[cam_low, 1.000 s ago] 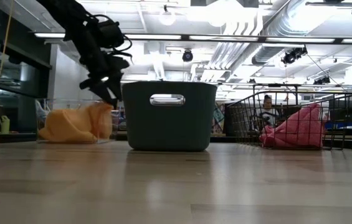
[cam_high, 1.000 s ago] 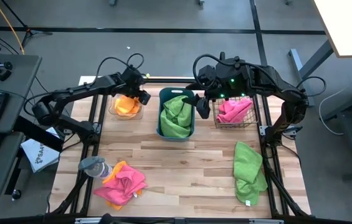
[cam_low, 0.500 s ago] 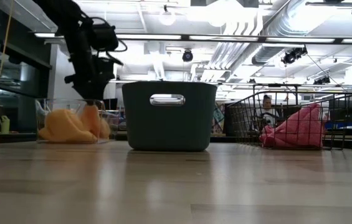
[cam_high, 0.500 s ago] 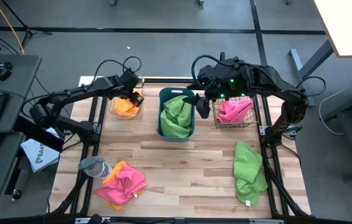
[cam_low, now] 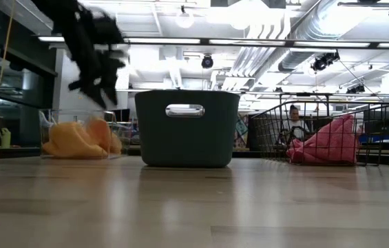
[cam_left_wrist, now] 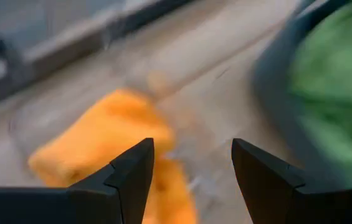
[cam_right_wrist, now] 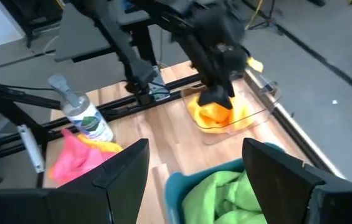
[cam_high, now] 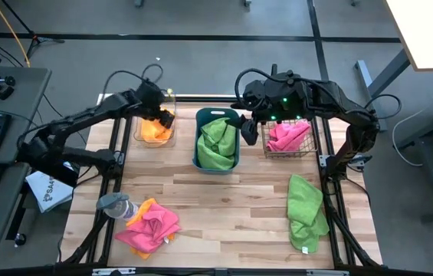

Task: Sort microfiber towel by color & place in baskets
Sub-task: Put the pink microfiber cloth into the wire basket

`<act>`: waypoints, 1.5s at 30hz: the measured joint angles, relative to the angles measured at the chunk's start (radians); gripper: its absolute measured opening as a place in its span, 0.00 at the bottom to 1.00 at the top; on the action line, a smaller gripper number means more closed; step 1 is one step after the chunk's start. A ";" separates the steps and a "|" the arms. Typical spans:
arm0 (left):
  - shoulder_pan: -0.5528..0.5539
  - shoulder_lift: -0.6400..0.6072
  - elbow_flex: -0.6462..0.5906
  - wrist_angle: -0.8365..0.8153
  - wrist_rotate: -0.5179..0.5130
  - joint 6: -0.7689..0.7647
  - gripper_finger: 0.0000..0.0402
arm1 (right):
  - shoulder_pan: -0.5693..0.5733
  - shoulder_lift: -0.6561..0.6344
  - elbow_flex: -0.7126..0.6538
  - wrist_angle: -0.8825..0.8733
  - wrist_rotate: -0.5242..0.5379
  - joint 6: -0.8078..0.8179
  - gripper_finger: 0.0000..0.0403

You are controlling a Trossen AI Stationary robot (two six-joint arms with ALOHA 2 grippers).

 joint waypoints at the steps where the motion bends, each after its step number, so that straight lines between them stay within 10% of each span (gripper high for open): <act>1: -0.011 -0.029 0.018 -0.002 0.005 -0.009 0.51 | 0.000 0.000 0.000 0.000 0.009 -0.007 0.63; 8: -0.257 -0.204 0.103 -0.155 0.179 -0.125 0.50 | 0.000 0.000 0.000 -0.022 0.015 -0.050 0.63; 19: -0.970 -0.129 0.127 -0.030 0.042 -0.403 0.47 | 0.000 0.000 -0.021 -0.067 0.015 -0.085 0.63; 32: -1.105 0.439 0.541 -0.638 0.205 -0.119 0.46 | 0.000 0.000 -0.158 -0.119 0.012 -0.129 0.63; 45: -1.266 0.637 0.562 -0.648 0.235 0.026 0.46 | 0.000 0.001 -0.232 -0.130 0.004 -0.129 0.63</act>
